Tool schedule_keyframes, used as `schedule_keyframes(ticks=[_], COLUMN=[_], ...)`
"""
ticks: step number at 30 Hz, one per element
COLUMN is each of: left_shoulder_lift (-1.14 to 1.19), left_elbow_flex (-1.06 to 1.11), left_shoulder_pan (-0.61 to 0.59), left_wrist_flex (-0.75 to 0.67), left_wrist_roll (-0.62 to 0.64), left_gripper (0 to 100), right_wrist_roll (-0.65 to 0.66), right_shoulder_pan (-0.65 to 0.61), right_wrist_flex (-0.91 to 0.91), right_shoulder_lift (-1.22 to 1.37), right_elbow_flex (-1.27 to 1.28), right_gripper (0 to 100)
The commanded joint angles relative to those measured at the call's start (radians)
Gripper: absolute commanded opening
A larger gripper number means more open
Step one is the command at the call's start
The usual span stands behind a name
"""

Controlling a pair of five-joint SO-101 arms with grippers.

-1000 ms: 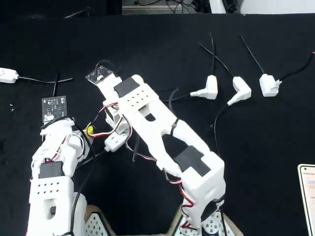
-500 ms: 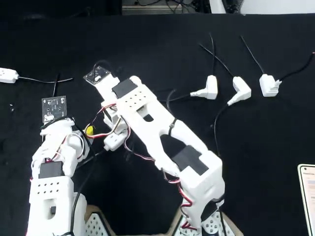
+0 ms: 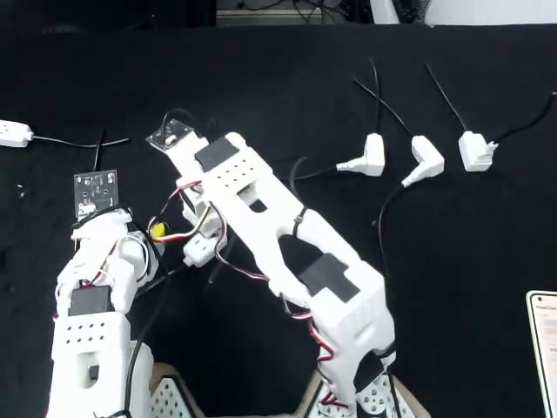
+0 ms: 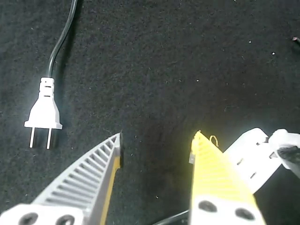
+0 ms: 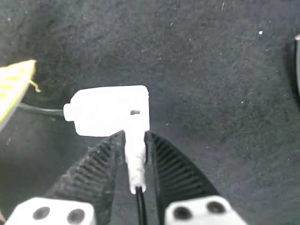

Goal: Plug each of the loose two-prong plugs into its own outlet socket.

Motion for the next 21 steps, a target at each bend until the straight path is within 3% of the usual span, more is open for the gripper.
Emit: schedule_keyframes(ticks=[1, 6, 21], left_shoulder_lift=[-0.017, -0.017, -0.017], left_elbow_flex=[-0.01, -0.01, -0.008], left_shoulder_pan=[0.004, 0.004, 0.002], left_wrist_flex=[0.008, 0.008, 0.009], left_wrist_roll=[-0.008, -0.008, -0.003], left_gripper=[24, 24, 24], right_wrist_roll=[0.032, 0.068, 0.066], right_shoulder_pan=[0.0, 0.0, -0.006], right_wrist_flex=[0.092, 0.178, 0.213], right_shoulder_lift=[-0.001, -0.001, 0.136], right_elbow_flex=[-0.139, -0.228, -0.32], right_gripper=[1.0, 1.0, 1.0])
